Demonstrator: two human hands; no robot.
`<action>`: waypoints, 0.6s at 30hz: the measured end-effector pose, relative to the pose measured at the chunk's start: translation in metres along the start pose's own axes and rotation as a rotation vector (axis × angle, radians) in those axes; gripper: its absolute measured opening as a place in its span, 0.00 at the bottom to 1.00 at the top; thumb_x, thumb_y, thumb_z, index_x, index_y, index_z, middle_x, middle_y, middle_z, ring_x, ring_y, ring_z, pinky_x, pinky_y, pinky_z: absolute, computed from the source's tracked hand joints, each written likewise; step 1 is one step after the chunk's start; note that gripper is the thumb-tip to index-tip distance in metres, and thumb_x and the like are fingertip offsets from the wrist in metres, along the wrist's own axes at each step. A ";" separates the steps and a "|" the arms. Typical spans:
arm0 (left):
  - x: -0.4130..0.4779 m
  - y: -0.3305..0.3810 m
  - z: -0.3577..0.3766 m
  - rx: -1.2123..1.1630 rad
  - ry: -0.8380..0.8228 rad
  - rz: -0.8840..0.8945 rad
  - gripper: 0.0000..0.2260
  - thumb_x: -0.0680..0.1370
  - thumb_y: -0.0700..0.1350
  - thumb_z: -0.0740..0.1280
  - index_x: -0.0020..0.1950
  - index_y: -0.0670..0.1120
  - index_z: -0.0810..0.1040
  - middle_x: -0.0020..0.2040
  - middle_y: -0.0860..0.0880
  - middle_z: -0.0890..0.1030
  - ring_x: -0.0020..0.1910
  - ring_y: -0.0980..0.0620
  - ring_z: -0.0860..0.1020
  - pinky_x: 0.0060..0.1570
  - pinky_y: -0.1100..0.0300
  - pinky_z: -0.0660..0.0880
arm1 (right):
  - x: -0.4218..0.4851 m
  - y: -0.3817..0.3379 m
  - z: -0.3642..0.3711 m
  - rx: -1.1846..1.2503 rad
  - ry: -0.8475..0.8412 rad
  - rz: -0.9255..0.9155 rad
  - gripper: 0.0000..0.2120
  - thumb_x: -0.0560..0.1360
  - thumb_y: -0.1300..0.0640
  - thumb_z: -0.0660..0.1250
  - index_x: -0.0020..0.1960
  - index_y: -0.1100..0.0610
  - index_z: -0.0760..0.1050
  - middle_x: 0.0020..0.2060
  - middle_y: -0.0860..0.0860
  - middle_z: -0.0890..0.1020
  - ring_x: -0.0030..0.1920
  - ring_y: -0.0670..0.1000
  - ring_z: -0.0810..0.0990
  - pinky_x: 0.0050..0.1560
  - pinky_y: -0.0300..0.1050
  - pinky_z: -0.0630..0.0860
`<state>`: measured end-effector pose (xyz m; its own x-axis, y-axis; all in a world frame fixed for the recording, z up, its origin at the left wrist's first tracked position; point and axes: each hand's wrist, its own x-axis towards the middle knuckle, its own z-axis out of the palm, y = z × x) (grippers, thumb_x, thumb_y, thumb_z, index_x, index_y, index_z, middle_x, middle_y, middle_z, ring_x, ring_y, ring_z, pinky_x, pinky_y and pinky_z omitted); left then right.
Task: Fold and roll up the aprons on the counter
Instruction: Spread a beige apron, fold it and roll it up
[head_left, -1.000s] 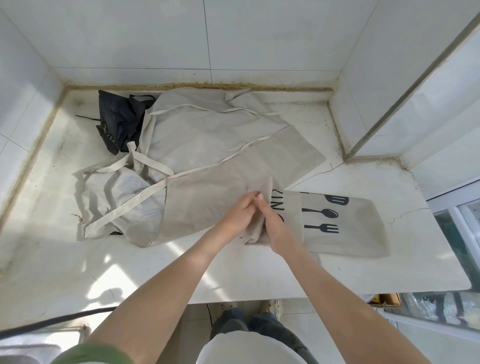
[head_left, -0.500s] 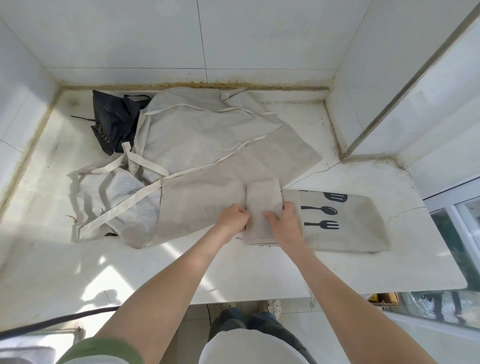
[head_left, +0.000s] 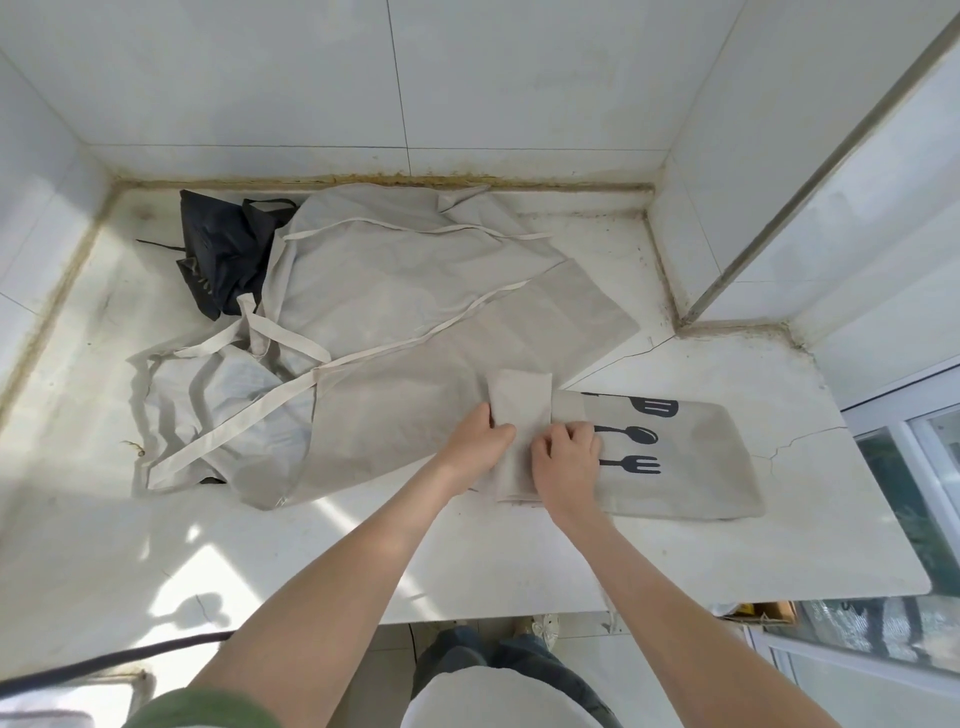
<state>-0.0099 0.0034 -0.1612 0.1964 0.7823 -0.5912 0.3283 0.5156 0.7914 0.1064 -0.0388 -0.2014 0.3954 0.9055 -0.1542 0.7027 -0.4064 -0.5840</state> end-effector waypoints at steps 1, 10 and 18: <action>0.001 0.002 0.001 0.065 0.004 0.042 0.05 0.73 0.43 0.61 0.48 0.44 0.69 0.52 0.46 0.72 0.44 0.50 0.72 0.44 0.54 0.71 | 0.004 0.003 -0.002 0.011 -0.048 0.032 0.09 0.75 0.63 0.62 0.45 0.68 0.77 0.49 0.62 0.74 0.54 0.62 0.69 0.57 0.51 0.64; -0.016 0.028 0.031 -0.053 -0.140 0.131 0.18 0.78 0.36 0.61 0.63 0.47 0.57 0.62 0.46 0.68 0.58 0.54 0.71 0.52 0.65 0.70 | 0.019 -0.011 -0.050 0.828 -0.487 0.421 0.15 0.80 0.49 0.58 0.54 0.59 0.76 0.48 0.55 0.81 0.49 0.51 0.79 0.53 0.44 0.74; 0.002 0.018 0.038 -0.103 -0.352 0.039 0.35 0.74 0.73 0.49 0.75 0.55 0.62 0.72 0.61 0.62 0.71 0.63 0.60 0.73 0.60 0.55 | 0.024 0.004 -0.063 1.141 -0.594 0.458 0.18 0.79 0.46 0.63 0.64 0.55 0.75 0.56 0.55 0.82 0.57 0.53 0.81 0.46 0.44 0.81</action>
<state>0.0311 0.0008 -0.1544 0.5192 0.6431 -0.5629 0.2227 0.5341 0.8156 0.1558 -0.0263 -0.1574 -0.0559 0.7519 -0.6569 -0.4106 -0.6171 -0.6713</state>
